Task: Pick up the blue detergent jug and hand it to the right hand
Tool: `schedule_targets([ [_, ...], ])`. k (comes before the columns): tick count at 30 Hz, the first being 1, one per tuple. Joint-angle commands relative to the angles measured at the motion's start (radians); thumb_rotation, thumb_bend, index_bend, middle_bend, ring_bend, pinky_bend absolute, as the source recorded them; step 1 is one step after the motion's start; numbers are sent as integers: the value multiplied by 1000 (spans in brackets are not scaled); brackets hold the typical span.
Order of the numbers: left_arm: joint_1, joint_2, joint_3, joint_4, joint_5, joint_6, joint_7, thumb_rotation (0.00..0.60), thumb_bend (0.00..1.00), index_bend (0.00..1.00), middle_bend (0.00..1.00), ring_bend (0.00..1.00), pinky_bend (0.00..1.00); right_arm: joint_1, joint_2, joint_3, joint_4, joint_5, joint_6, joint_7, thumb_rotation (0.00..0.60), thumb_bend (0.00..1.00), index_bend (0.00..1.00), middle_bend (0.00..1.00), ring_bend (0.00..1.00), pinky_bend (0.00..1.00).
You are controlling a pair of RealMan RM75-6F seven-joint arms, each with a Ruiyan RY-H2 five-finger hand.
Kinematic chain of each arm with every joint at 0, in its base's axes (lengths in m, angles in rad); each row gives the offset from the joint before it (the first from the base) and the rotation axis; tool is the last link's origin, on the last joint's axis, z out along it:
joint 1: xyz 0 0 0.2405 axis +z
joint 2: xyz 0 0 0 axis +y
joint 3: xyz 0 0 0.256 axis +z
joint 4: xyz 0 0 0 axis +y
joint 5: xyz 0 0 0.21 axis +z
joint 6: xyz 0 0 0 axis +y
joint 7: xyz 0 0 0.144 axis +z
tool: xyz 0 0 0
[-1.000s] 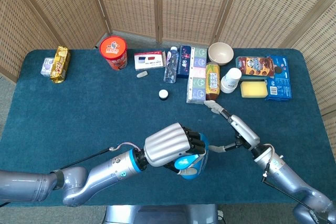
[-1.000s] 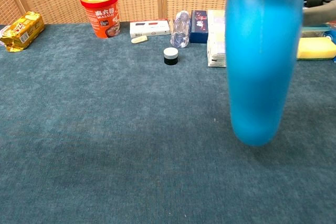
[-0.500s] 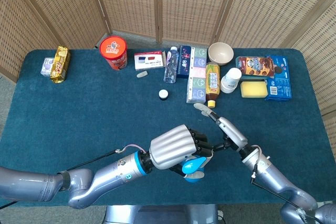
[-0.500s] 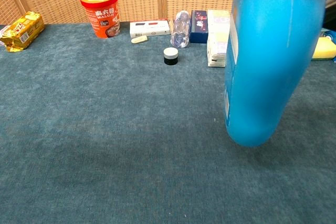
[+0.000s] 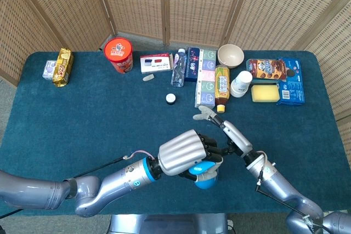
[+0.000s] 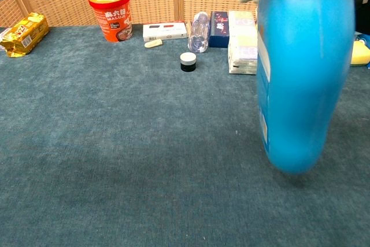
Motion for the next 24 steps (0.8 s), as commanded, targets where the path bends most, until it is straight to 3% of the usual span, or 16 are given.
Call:
schedule_targets([
  [1, 2, 3, 3, 4, -4, 0, -13, 600, 359, 636, 597, 505, 670, 1, 2, -2, 3, -10, -2, 24, 600, 0, 60, 307, 127, 115],
  [4, 1, 4, 5, 8, 0, 2, -17, 600, 359, 636, 597, 505, 670, 4, 8, -4, 5, -20, -5, 56, 600, 26, 218, 420, 198, 166],
  [8, -2, 2, 5, 9, 1, 2, -19, 600, 359, 636, 597, 504, 670, 3, 6, 0, 10, -18, 1, 68, 600, 247, 548, 647, 389, 302],
  [11, -3, 3, 4, 6, 0, 6, -19, 600, 359, 636, 596, 504, 670, 4, 5, 3, 9, -1, -5, 57, 600, 341, 675, 737, 474, 404],
  [20, 0, 14, 6, -4, -3, 12, -14, 600, 359, 632, 592, 504, 670, -1, 6, 7, -5, 20, -7, 38, 600, 407, 725, 794, 557, 602],
  [24, 4, 20, 10, -7, 1, 17, -10, 600, 357, 619, 576, 486, 670, -3, 10, 8, -10, 23, -6, 34, 600, 411, 730, 794, 558, 625],
])
